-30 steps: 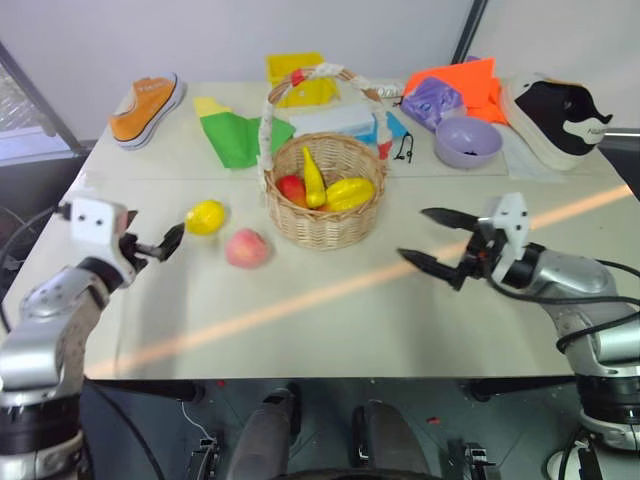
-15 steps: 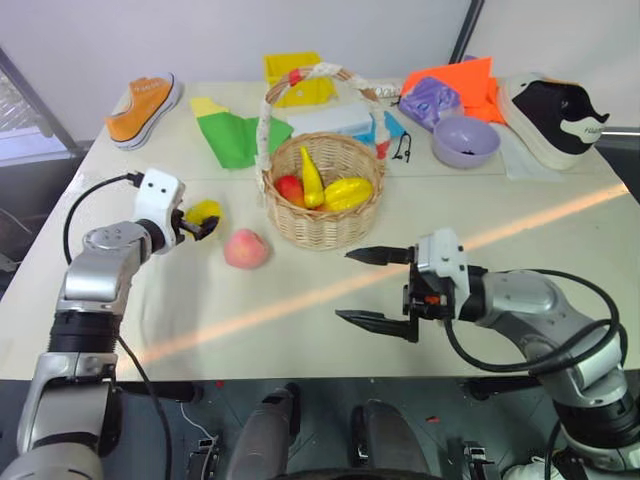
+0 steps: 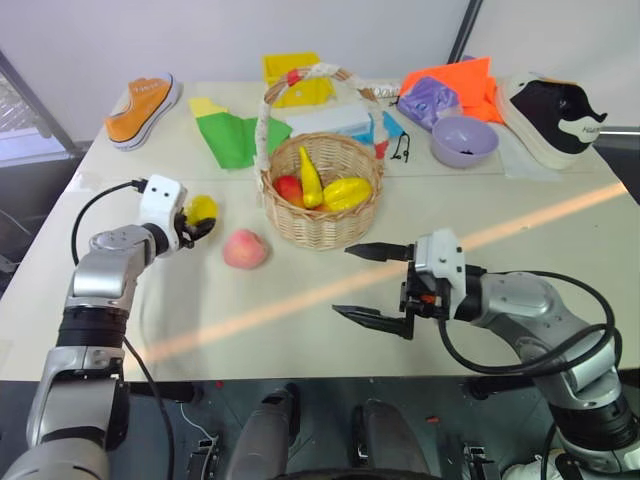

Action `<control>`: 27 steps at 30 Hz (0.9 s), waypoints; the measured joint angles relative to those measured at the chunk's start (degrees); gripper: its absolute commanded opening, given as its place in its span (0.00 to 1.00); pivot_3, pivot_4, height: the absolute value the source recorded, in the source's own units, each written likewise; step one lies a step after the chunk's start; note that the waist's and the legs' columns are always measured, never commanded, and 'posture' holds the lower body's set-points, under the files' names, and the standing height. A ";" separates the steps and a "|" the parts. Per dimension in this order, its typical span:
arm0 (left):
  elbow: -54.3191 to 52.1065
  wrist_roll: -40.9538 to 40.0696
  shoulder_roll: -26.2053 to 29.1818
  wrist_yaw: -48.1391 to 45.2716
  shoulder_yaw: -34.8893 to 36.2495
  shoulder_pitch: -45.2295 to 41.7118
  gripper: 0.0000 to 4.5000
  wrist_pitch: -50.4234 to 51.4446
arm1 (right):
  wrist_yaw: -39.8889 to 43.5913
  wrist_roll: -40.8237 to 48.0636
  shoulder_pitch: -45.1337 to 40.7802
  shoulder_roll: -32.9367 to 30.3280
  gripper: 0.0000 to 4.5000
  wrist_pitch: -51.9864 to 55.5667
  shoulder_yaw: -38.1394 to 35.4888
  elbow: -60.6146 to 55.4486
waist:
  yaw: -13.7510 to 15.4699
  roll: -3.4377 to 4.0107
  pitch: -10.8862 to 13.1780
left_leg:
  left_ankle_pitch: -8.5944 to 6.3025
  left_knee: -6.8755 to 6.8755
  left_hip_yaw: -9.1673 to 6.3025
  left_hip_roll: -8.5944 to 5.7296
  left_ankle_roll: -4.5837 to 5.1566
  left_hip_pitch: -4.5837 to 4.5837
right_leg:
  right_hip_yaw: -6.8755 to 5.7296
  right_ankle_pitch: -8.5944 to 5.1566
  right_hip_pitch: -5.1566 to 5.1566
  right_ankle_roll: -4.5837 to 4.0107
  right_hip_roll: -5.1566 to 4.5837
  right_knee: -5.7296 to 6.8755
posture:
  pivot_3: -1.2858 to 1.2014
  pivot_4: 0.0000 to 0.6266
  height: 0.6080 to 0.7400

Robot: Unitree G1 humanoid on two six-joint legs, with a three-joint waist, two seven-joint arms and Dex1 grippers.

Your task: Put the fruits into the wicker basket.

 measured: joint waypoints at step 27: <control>-23.62 -6.33 -16.87 3.96 -12.29 -12.63 0.99 12.62 | -5.68 -4.42 0.97 0.50 1.00 -4.60 -6.08 7.23 | -0.14 -0.07 0.01 | -0.14 0.69 0.07 -0.02 0.25 -0.10 | 0.17 0.17 0.13 0.32 0.12 0.18 | 0.52 0.24 1.00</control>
